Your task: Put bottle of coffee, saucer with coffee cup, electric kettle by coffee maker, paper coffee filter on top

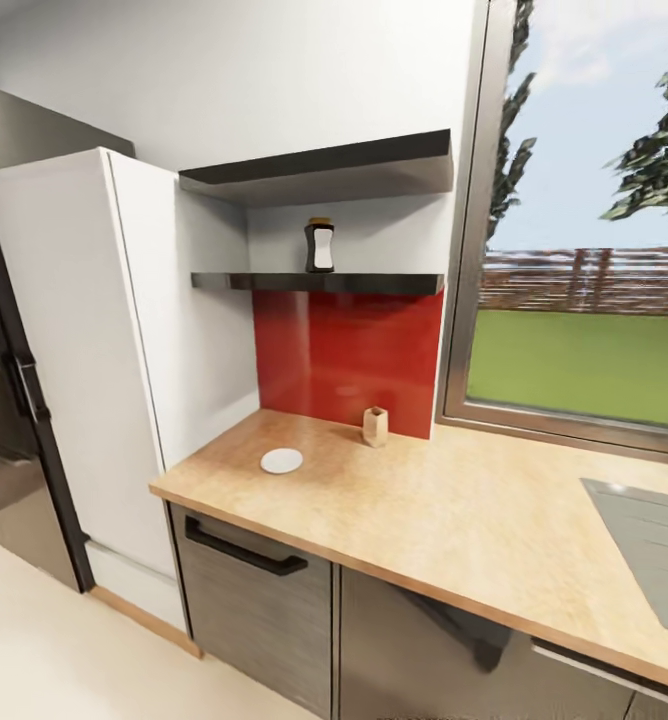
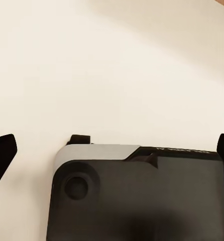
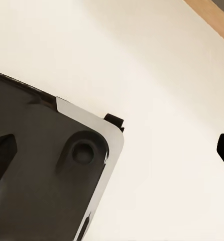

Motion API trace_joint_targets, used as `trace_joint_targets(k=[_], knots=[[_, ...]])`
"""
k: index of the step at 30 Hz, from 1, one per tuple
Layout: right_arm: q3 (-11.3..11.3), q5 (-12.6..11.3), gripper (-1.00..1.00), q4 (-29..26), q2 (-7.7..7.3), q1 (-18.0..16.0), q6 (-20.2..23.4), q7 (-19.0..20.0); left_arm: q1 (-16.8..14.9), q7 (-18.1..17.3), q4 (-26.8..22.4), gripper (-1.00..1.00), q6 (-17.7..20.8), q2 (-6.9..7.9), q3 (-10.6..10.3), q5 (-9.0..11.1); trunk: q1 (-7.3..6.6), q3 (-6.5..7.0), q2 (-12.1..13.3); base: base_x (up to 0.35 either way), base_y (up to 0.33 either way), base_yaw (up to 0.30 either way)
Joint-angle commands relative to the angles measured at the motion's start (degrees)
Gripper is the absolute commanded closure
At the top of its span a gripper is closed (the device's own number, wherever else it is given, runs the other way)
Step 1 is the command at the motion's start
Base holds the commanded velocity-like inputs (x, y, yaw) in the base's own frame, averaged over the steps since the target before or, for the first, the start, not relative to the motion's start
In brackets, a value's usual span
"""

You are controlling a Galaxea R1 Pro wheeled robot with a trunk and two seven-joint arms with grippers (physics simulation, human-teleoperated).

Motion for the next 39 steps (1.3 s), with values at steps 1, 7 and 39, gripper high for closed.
trace_joint_targets(k=[1,7,39], knots=[[-0.5,0.5,-1.0,0.2,-0.02,-0.1,-0.4,0.0,0.0,0.1,-0.1,-1.0,-0.1,-0.03,0.1,0.4,0.02,-0.08,-0.1,0.001,0.01,-0.256],[-0.5,0.5,-1.0,0.2,-0.03,-0.1,-0.4,0.0,0.0,0.1,-0.1,-1.0,-0.1,-0.03,0.1,0.4,0.02,-0.08,-0.1,0.0,0.145,-0.141],[-0.5,0.5,-1.0,0.2,-0.09,-0.1,-0.2,0.1,0.0,0.1,-0.1,-1.0,-0.1,-0.03,0.2,0.4,0.02,-0.08,-0.1,0.0,0.117,-0.145]])
